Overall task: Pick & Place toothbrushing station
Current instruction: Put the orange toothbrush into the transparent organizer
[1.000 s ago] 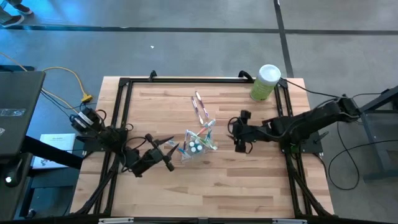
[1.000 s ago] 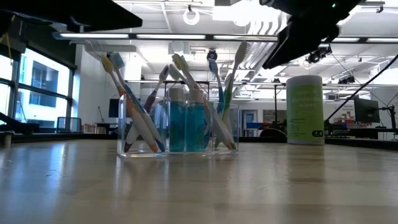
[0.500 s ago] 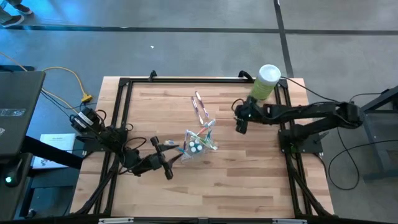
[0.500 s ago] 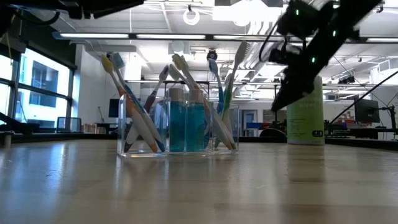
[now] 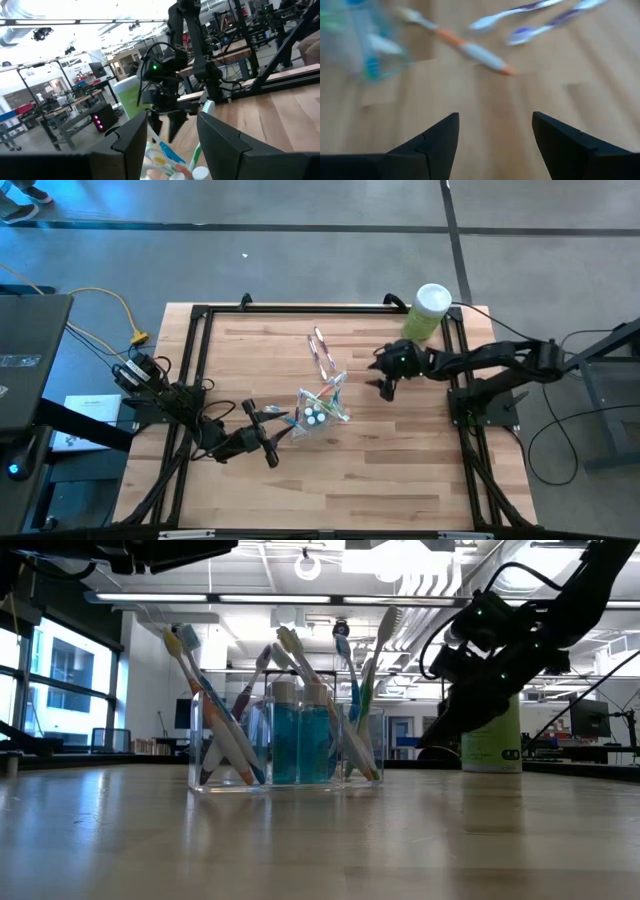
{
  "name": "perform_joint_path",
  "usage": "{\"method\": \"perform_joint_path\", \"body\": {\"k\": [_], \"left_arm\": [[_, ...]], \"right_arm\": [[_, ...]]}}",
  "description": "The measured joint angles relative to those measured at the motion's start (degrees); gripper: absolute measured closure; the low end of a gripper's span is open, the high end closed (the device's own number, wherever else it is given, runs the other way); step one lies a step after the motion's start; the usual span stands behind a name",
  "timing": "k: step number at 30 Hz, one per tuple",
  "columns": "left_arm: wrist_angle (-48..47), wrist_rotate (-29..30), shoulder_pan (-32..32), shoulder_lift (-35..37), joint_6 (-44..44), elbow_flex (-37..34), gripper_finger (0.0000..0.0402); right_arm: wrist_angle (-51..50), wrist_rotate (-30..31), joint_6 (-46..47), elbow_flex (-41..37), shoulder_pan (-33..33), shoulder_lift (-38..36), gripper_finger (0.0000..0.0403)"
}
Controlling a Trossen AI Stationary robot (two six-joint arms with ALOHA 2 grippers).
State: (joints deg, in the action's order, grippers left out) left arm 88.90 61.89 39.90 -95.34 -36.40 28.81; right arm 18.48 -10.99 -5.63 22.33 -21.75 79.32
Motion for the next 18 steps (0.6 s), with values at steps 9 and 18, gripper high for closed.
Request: {"method": "perform_joint_path", "body": {"k": [9,18], "left_arm": [[-0.4,-1.9,-0.1,0.0,0.0,0.0,0.0236],[-0.5,-1.7,-0.1,0.0,0.0,0.0,0.0236]], "right_arm": [[13.6,10.2,-2.4,0.0,6.4,10.7,0.016],[24.7,13.0,-7.3,1.2,6.2,20.5,0.016]]}}
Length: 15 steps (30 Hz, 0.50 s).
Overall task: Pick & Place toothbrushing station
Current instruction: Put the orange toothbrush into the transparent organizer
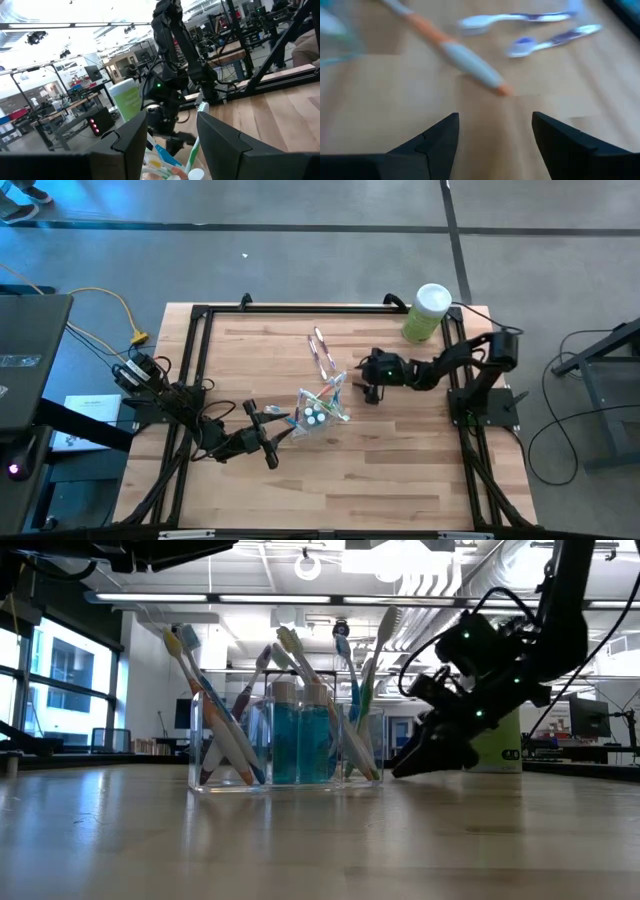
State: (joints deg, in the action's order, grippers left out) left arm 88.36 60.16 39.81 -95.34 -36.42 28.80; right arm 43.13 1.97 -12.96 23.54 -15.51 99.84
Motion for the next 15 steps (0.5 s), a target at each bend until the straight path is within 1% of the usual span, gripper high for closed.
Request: {"method": "perform_joint_path", "body": {"k": [1,3,7,11,13,15], "left_arm": [[0.0,0.0,0.0,0.0,0.0,0.0,0.0236],[0.0,0.0,0.0,0.0,0.0,0.0,0.0236],[-0.1,-0.1,0.0,0.0,0.0,0.0,0.0236],[0.0,-0.1,-0.3,0.0,0.0,0.0,0.0236],[-0.1,-0.1,-0.3,0.0,0.3,0.0,0.0236],[-0.1,-0.1,-0.3,0.0,0.3,0.0,0.0236]], "right_arm": [[0.1,1.3,-0.6,0.7,-0.3,0.6,0.016],[0.2,2.1,-1.1,2.1,-0.8,1.6,0.016],[-2.0,-1.0,-3.6,5.4,-1.8,2.2,0.016],[-11.2,-1.7,-2.1,10.7,-1.9,2.2,0.016],[-16.6,-3.1,-2.8,13.2,-1.9,2.2,0.016],[-19.3,-3.6,-3.9,14.8,-1.9,2.2,0.016]]}}
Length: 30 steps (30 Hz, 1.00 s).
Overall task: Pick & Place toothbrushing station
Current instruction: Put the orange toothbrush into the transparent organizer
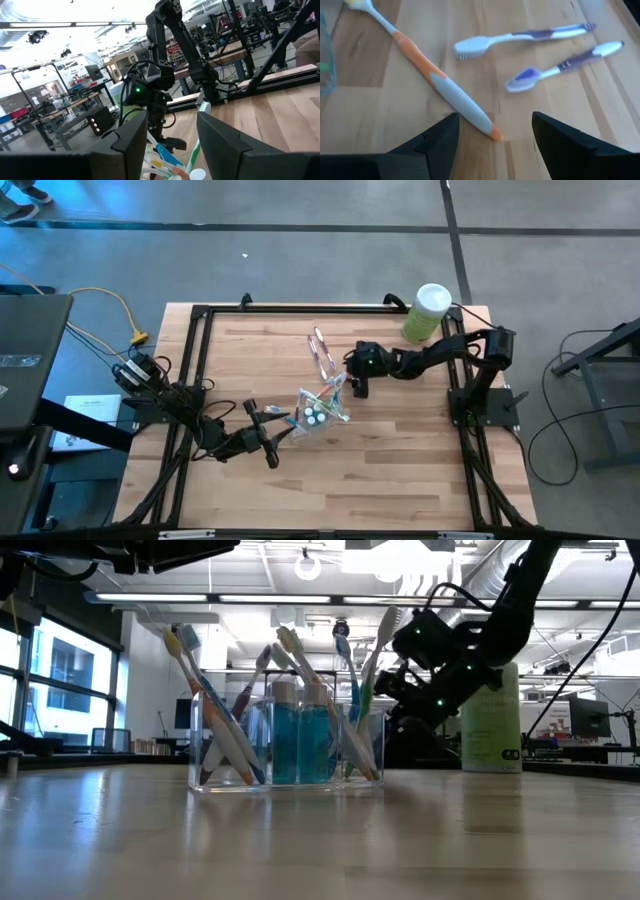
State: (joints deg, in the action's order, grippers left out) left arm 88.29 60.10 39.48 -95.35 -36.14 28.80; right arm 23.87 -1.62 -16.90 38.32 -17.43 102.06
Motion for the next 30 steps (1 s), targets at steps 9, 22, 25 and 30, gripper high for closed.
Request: {"method": "perform_joint_path", "body": {"k": [9,22,25,30], "left_arm": [[0.0,0.0,0.1,0.0,0.2,0.0,0.0236],[-0.1,0.0,0.1,0.0,0.2,0.0,0.0236],[-0.1,0.0,0.1,0.0,0.2,0.0,0.0236],[-0.4,0.1,0.1,0.0,0.2,0.0,0.0236]], "right_arm": [[-0.6,-3.5,-3.3,2.2,-0.1,0.0,0.016],[1.4,-5.3,-3.7,2.8,-1.6,6.1,0.016],[1.2,-6.5,-3.4,2.8,-2.4,6.3,0.016],[-2.2,-10.9,0.3,2.9,-4.0,6.3,0.0192]]}}
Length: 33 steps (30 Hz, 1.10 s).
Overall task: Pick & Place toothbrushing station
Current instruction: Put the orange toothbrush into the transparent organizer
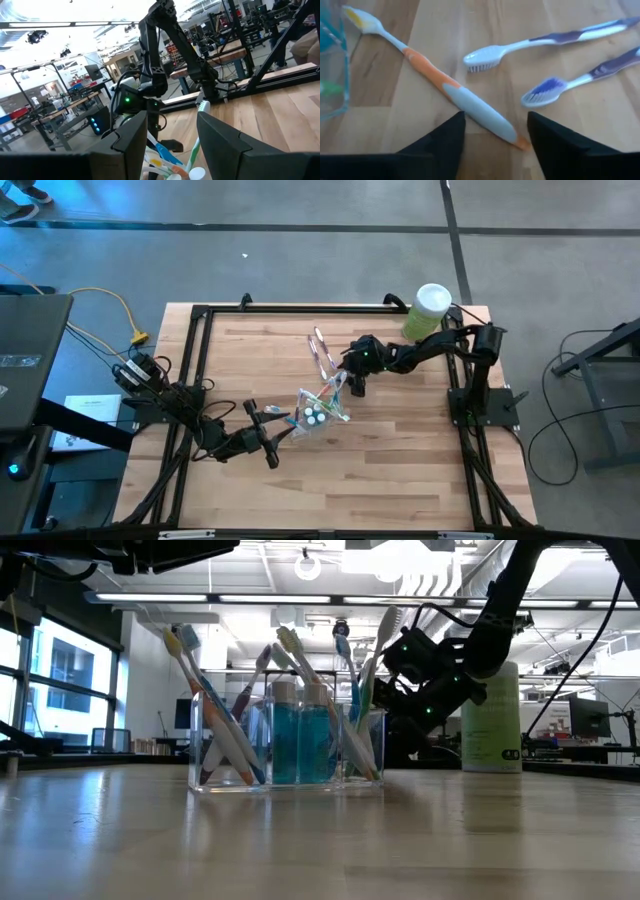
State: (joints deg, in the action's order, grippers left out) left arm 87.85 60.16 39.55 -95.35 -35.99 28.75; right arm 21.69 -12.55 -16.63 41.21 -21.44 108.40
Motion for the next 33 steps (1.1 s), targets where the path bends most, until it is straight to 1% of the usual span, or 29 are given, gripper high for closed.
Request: {"method": "perform_joint_path", "body": {"k": [3,6,9,10,14,17,24,28,33], "left_arm": [[-0.5,0.1,0.0,0.0,0.0,0.0,0.0236],[-0.6,0.4,0.0,0.0,0.0,0.0,0.0236],[-0.6,3.3,0.0,0.0,0.0,0.0,0.0236],[-0.6,4.6,0.0,0.0,0.4,0.0,0.0236],[-0.6,9.1,0.0,0.0,1.8,0.0,0.0236],[-0.6,9.2,0.0,0.0,1.6,0.0,0.0236],[-0.6,9.5,0.0,0.0,1.7,0.0,0.0236],[-0.6,9.4,0.0,0.0,1.8,0.0,0.0236],[-0.6,9.4,0.0,0.0,1.9,0.0,0.0236]], "right_arm": [[-2.6,-0.8,0.3,0.1,-0.7,-0.1,0.024],[-4.1,-0.9,0.1,0.0,-0.8,-0.1,0.0304],[-4.6,-0.7,-1.6,0.0,-0.8,-0.2,0.0374],[-4.8,-0.2,-2.6,0.0,-0.6,-0.2,0.0383],[-5.8,5.8,-2.9,0.0,0.8,-0.8,0.0385],[-7.0,10.8,-3.0,0.0,2.4,-1.6,0.0389],[-17.6,23.9,-1.6,-0.3,7.4,-7.1,0.0397],[-24.2,28.5,0.4,-0.5,10.1,-10.1,0.0399],[-29.5,32.1,2.0,-0.5,13.1,-12.7,0.0402]]}}
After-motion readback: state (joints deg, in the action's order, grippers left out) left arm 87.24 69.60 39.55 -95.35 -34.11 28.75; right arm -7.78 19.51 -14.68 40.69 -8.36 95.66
